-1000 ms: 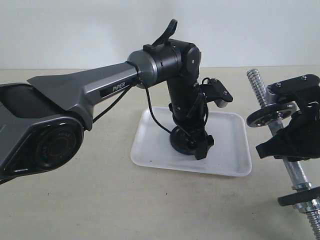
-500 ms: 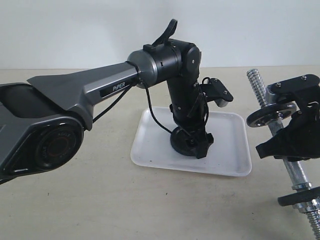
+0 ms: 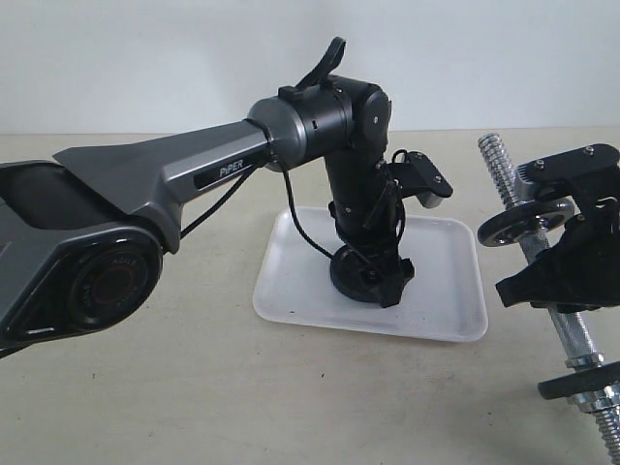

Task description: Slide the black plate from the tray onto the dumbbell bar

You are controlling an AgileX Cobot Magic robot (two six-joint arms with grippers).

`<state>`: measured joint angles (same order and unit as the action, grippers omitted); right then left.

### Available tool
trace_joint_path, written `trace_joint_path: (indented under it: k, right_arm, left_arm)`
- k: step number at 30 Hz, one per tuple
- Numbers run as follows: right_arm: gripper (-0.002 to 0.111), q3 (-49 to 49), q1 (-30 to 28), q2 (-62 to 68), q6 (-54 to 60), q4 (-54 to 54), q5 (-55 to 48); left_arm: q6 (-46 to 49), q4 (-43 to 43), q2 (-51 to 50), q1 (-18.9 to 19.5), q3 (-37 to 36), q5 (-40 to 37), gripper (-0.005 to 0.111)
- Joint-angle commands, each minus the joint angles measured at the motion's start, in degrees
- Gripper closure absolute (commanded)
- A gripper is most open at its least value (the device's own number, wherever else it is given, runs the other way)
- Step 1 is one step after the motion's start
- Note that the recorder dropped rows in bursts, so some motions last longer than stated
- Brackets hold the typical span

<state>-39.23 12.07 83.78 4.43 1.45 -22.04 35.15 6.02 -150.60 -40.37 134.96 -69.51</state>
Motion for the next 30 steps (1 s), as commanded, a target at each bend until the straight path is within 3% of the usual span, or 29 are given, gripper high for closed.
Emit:
trace_joint_path:
  k: [1, 30]
  right_arm:
    - [0.108, -2.1, -0.1, -3.3, 0.1, 0.6, 23.2]
    - [0.108, -2.1, -0.1, -3.3, 0.0, 0.6, 22.7]
  left_arm:
    - [0.2, -3.9, -1.4, -0.2, -1.0, -0.5, 0.102]
    - [-1.2, -5.4, 4.3, -0.2, -1.0, -0.5, 0.102]
